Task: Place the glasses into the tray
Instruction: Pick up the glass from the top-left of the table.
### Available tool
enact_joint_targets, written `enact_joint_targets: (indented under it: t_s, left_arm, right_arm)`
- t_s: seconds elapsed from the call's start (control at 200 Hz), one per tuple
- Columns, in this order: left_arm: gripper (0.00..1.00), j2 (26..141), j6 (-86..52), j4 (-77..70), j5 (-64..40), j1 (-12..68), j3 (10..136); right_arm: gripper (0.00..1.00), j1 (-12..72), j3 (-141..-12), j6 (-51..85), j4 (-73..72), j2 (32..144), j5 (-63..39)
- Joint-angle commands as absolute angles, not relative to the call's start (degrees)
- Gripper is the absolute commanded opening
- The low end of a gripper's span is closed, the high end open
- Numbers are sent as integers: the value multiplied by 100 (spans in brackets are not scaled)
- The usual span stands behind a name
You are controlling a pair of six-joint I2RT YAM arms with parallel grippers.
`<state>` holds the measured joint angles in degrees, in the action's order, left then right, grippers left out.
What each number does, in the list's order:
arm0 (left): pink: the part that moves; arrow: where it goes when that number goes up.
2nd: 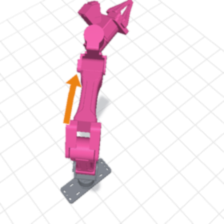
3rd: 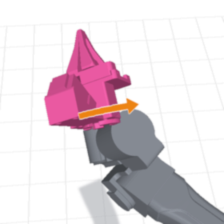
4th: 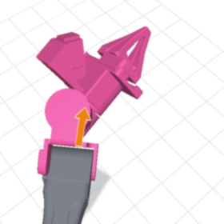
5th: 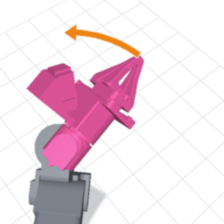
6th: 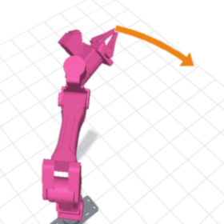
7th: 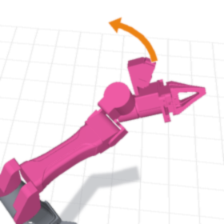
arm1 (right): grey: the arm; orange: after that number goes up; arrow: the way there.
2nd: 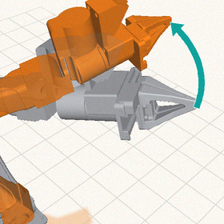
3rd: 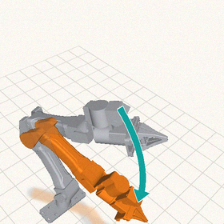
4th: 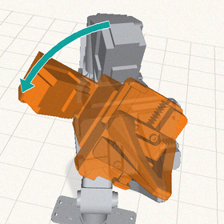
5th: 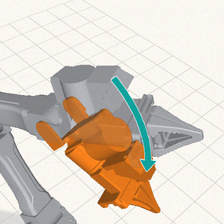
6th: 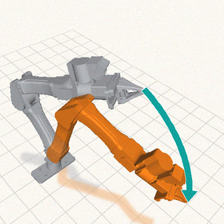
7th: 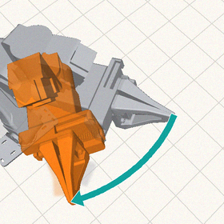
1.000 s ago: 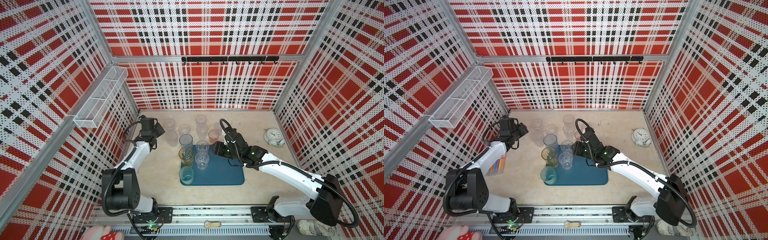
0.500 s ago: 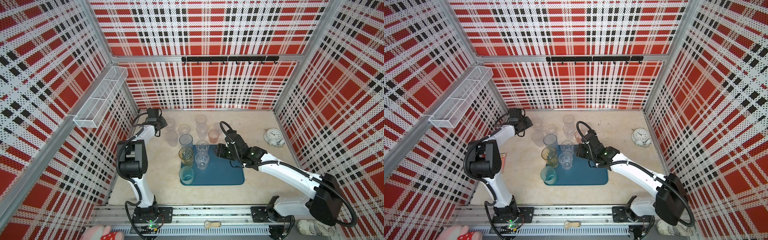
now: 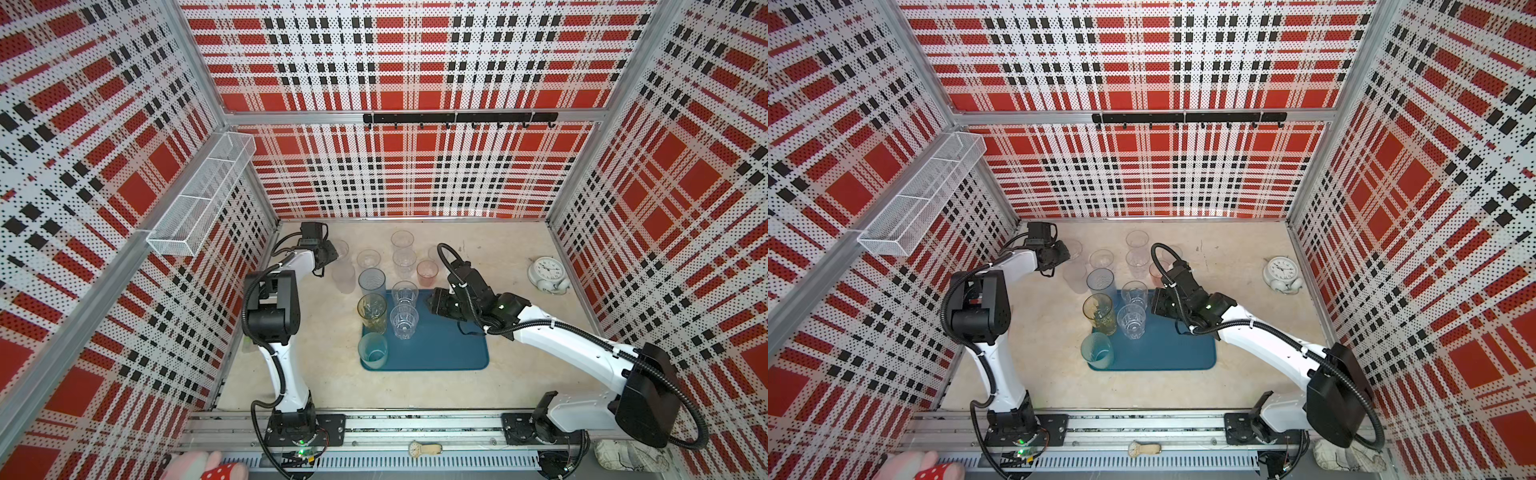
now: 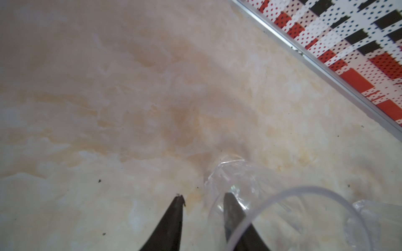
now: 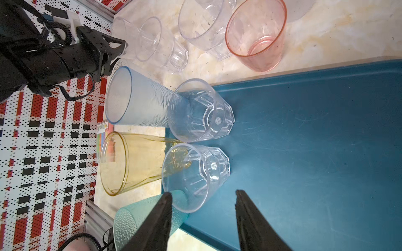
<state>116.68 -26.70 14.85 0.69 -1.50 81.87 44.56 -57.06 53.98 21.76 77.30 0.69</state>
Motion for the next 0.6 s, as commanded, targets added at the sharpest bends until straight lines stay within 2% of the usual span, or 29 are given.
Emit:
enact_joint_targets:
  t_s: [0.0, 0.175, 0.441, 0.596]
  left_arm:
    - [33, 11818, -2584, 1617, 236, -114, 8391]
    - [26, 11812, -2608, 1623, 286, -115, 8494]
    - [2, 11825, -2657, 1623, 141, -138, 8590]
    - [0, 11630, -2683, 1625, 49, -194, 8533]
  right_arm:
    - [50, 4425, -5600, 5490, 1987, 7821, -28]
    - [50, 4430, -5565, 5503, 1960, 7820, -62]
    - [50, 4428, -5493, 5536, 1925, 7772, -66]
    - [50, 4429, -5493, 5529, 1949, 7747, -44]
